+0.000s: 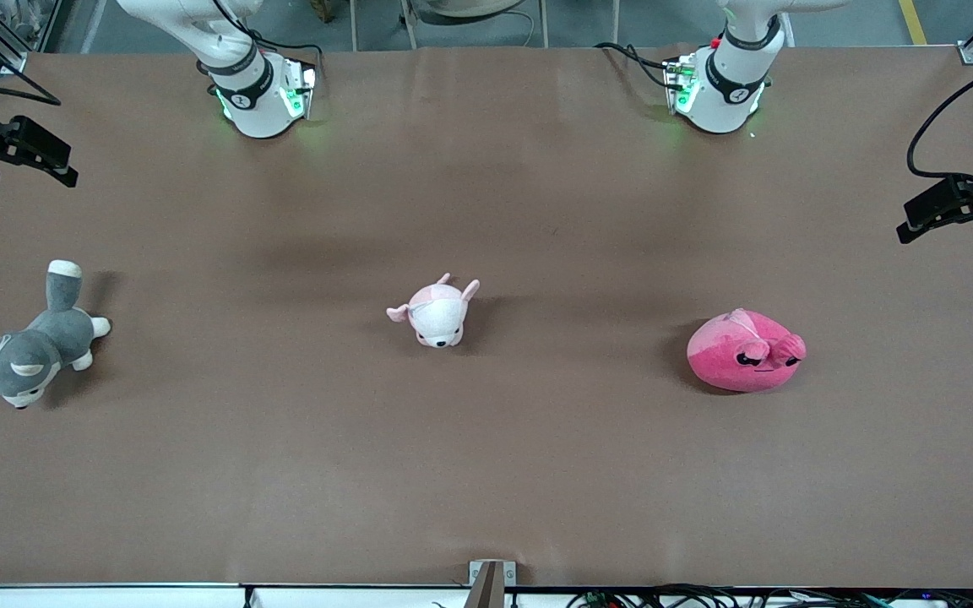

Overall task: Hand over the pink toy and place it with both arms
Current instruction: 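Move the left gripper over the round pink plush toy, then lower the left gripper and close it on the pink toy, then lift the pink toy with the left gripper while the right gripper approaches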

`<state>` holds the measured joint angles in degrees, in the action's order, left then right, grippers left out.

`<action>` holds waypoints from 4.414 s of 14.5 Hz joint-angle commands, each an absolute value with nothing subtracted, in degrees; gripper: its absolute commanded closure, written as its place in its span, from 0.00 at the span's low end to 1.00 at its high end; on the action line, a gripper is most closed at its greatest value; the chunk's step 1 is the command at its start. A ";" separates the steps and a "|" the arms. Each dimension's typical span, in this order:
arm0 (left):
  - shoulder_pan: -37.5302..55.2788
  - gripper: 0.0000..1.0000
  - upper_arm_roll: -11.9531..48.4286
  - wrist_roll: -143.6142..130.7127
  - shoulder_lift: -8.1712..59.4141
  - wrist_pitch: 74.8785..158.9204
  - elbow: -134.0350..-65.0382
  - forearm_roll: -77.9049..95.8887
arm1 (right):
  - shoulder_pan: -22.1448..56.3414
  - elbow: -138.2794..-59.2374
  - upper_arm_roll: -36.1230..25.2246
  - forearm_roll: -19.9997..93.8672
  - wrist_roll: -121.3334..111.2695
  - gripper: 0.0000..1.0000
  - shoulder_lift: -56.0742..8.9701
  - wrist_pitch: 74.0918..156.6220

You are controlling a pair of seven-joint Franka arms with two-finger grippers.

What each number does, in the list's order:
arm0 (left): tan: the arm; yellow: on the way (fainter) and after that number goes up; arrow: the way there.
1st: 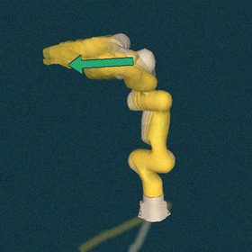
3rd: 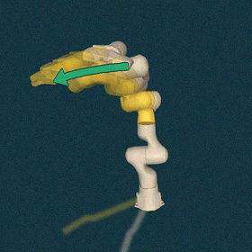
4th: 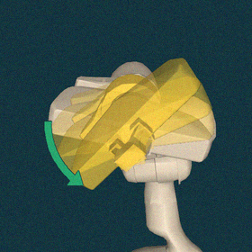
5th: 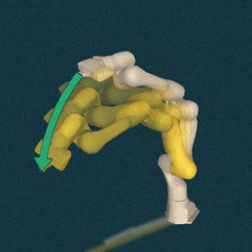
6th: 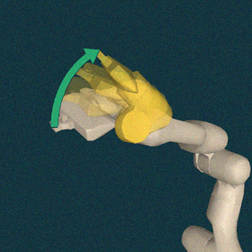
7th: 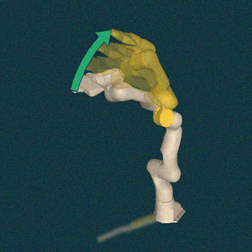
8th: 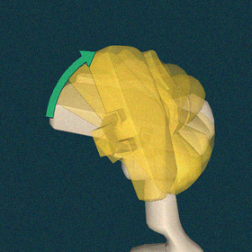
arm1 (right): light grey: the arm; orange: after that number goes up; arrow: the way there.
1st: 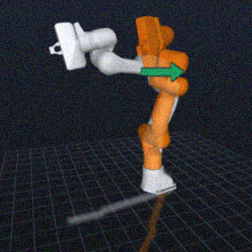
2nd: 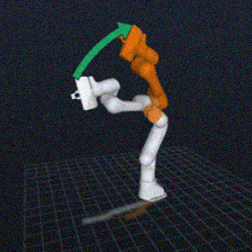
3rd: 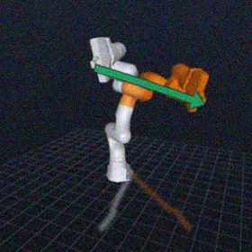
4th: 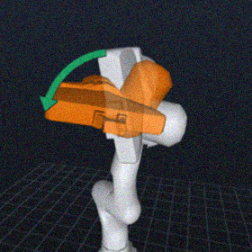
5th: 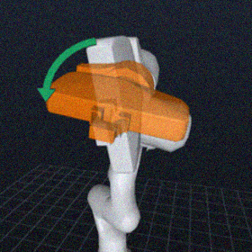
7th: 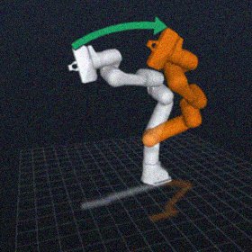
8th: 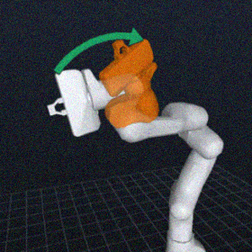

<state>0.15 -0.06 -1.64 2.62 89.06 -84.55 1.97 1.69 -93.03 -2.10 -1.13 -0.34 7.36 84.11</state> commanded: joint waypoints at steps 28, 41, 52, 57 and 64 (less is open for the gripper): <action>-0.09 0.10 -0.18 -1.85 20.73 104.67 -93.42 5.88 | 1.58 -91.49 -2.02 -2.20 12.82 0.00 -3.87 86.92; 0.44 0.40 -0.09 -4.39 25.22 114.52 -95.89 8.35 | 3.60 -91.41 -1.93 -1.67 21.34 0.00 -3.95 85.43; 3.16 0.99 0.26 -17.30 23.39 114.70 -95.36 8.44 | 9.92 -91.40 -1.85 2.36 44.62 0.00 -4.22 88.41; 3.87 0.99 6.14 -27.66 20.66 103.57 -86.34 8.44 | 20.02 -91.49 -1.85 4.82 62.71 0.00 -6.15 94.64; 4.83 0.99 22.91 -48.58 19.95 97.91 -77.36 7.91 | 28.11 -91.93 -1.85 18.45 82.24 0.00 -7.29 102.82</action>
<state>4.14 18.94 -43.72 19.38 98.72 -80.00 8.03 25.41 -91.36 -1.30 15.55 77.86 -7.37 101.03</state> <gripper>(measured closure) 0.903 0.000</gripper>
